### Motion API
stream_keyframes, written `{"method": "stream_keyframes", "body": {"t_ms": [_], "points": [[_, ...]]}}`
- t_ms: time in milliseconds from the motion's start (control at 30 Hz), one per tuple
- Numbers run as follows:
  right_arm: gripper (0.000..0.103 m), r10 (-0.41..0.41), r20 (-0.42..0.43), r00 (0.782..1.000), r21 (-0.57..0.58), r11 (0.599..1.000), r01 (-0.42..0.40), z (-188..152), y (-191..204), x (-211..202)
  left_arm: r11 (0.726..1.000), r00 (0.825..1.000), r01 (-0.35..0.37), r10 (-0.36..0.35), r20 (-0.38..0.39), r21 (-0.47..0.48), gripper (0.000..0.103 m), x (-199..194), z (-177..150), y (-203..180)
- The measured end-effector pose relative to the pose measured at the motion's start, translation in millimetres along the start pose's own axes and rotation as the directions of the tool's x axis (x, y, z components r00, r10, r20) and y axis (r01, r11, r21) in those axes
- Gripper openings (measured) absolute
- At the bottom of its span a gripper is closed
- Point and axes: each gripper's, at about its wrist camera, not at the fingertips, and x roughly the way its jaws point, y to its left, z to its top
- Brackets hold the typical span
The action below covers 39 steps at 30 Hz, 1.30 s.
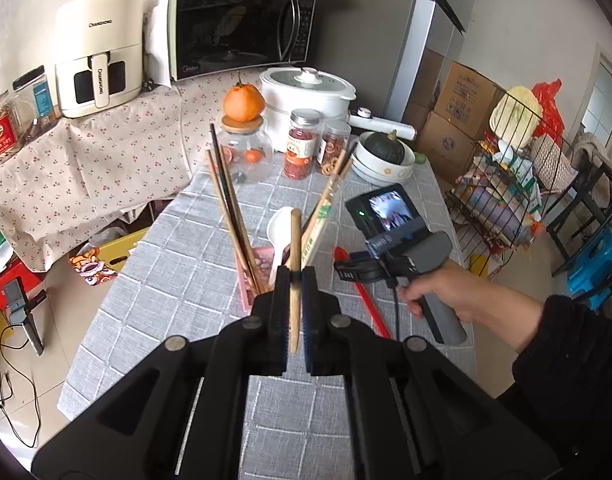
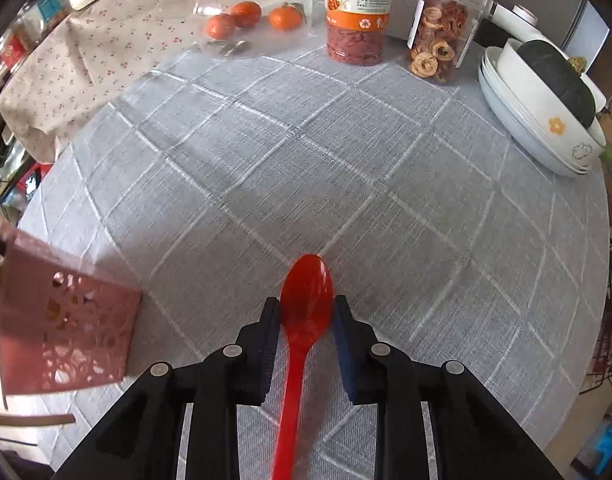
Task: Organize utensils
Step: 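Carry the chopstick over the pink basket with the left tool while the right tool lifts the red spoon, then lower the wooden chopstick into the pink basket and open the left tool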
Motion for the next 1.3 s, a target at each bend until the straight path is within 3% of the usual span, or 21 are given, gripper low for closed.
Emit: {"method": "stream_keyframes", "body": {"t_ms": [133,367,567,700,800,1033,1300], "points": [[0.026,0.007,0.046,0.999,0.015,1.000,-0.008,-6.0,-9.0,-19.2,1.000,1.000,0.000,0.001,0.030,-0.014,0.006,-9.5,2.8,6.4],[0.026,0.032,0.201,0.979,0.049,0.998,-0.043,-29.2,-26.4,-89.8,0.999,0.995,0.003,0.001,0.101,-0.042,0.006,-27.0,10.3,12.5],[0.027,0.075,0.342,0.937,0.047,0.994,-0.097,-40.9,-21.9,-153.6,0.998,0.979,0.014,-0.002,0.205,-0.056,0.006,-41.0,16.8,8.8],[0.027,0.095,0.439,0.893,0.037,0.992,-0.124,-49.6,-13.7,-189.4,0.998,0.965,-0.004,0.019,0.263,-0.056,0.006,-41.5,17.0,6.2],[0.027,0.105,0.467,0.878,0.019,0.991,-0.129,-53.0,-7.0,-199.2,0.998,0.952,-0.032,0.046,0.302,-0.052,0.006,-34.1,16.5,4.5],[0.027,0.118,0.482,0.868,-0.002,0.991,-0.134,-51.1,1.0,-201.3,0.996,0.929,-0.050,0.074,0.362,-0.074,0.006,-20.9,20.8,5.6],[0.027,0.120,0.486,0.865,-0.006,0.991,-0.134,-52.9,0.0,-201.6,0.993,0.926,-0.044,0.081,0.370,-0.107,0.006,-13.0,28.0,7.3]]}}
